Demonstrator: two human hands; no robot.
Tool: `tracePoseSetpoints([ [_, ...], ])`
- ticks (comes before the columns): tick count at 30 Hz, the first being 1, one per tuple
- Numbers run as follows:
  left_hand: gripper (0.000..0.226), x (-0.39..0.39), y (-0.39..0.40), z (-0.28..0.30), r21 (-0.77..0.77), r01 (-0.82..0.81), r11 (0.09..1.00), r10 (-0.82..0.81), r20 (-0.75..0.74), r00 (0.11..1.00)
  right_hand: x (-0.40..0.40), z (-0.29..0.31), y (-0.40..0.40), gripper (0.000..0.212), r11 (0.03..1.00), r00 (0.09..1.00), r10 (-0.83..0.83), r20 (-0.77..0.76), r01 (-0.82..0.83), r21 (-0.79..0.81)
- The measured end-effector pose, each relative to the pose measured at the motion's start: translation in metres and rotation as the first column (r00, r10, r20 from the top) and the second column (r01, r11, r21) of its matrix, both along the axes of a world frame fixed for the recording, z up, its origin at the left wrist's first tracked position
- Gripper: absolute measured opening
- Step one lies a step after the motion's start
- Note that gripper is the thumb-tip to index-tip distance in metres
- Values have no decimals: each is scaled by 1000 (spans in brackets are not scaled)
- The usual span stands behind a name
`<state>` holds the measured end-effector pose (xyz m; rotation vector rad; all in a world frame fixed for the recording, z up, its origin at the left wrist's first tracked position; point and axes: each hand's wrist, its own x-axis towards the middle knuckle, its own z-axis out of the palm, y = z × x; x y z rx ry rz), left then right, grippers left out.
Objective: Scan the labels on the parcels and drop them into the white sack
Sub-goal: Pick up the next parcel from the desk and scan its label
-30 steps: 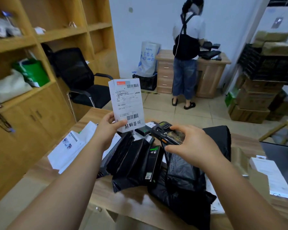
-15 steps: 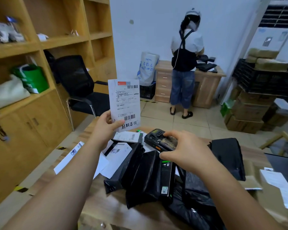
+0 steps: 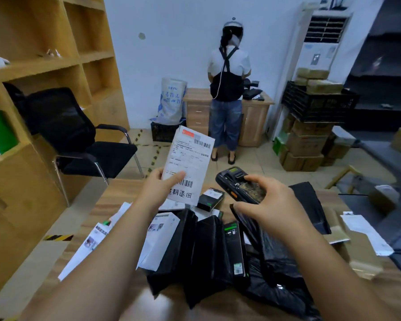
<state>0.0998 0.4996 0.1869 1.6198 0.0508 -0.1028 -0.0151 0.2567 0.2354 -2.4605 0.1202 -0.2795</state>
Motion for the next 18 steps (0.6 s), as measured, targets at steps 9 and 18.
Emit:
tracePoseSetpoints([
  [9, 44, -8, -112, -45, 276, 294, 915, -305, -4, 952, -64, -40, -75, 65, 926, 929, -369, 40, 371, -66],
  [18, 34, -86, -241, -14, 168, 616, 770, -632, 72, 771, -187, -36, -149, 63, 774, 770, -625, 125, 633, -26],
])
